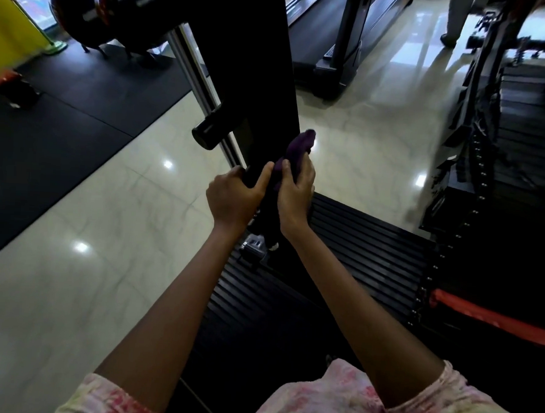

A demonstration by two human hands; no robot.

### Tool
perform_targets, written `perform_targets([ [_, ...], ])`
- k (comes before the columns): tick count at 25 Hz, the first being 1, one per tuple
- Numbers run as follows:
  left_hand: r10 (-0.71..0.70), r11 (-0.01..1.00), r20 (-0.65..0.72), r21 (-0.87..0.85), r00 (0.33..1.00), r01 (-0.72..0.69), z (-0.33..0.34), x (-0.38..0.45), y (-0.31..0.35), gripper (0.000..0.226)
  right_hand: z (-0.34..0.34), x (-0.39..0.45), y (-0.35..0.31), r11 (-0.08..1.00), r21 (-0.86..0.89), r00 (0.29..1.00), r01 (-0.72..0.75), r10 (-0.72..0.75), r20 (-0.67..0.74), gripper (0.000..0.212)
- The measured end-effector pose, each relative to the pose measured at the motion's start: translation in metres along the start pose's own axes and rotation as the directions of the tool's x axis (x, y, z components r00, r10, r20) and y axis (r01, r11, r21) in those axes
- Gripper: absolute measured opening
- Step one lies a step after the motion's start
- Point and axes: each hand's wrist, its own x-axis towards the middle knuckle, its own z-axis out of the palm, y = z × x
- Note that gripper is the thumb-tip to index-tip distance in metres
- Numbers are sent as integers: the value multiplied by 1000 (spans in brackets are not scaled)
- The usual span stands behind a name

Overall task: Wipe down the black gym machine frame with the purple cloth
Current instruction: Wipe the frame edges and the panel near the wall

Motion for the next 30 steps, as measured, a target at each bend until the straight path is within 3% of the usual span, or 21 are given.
perform_targets([
  [3, -1, 1000, 2, -21, 1000, 1, -1, -1, 1, 74, -13, -9, 23, 988, -70, 990, 137, -135, 31, 52],
  [7, -11, 1000, 67, 8, 998, 10, -9, -2, 8, 63, -16, 0, 57, 982, -104, 984, -158, 164, 62, 54],
  [10, -41, 999, 133, -29, 990, 45, -11, -2, 9, 51, -16, 3, 60, 964, -91, 964, -248, 255, 77, 53],
  [13, -132, 961, 329, -187, 935, 202, -14, 6, 5, 32, -12, 5, 56, 967, -12, 959, -254, 254, 127, 61],
  [16, -214, 885, 487, -270, 847, 379, -19, 11, 8, 32, -7, 18, 77, 968, 73, 961, -240, 227, 156, 75],
  [19, -152, 965, 399, -138, 904, 224, -17, 10, 6, 40, -4, 16, 44, 985, 39, 979, -169, 163, 122, 77],
  [22, 11, 998, 200, -59, 980, 1, -14, 3, 0, 51, -8, 9, 23, 1000, -29, 999, 13, -12, 43, 82],
  [25, 263, 961, 66, -111, 962, -255, -13, -2, -9, 52, -11, -13, 42, 977, -156, 989, 146, -140, 49, 78],
  [28, 373, 920, 126, -179, 919, -348, -11, 1, -25, 53, -9, -19, 55, 958, -268, 995, 101, -100, 19, 80],
  [30, 388, 913, 194, -219, 901, -345, -13, 1, -28, 55, -11, -19, 49, 971, -233, 998, 58, -57, 7, 74],
])
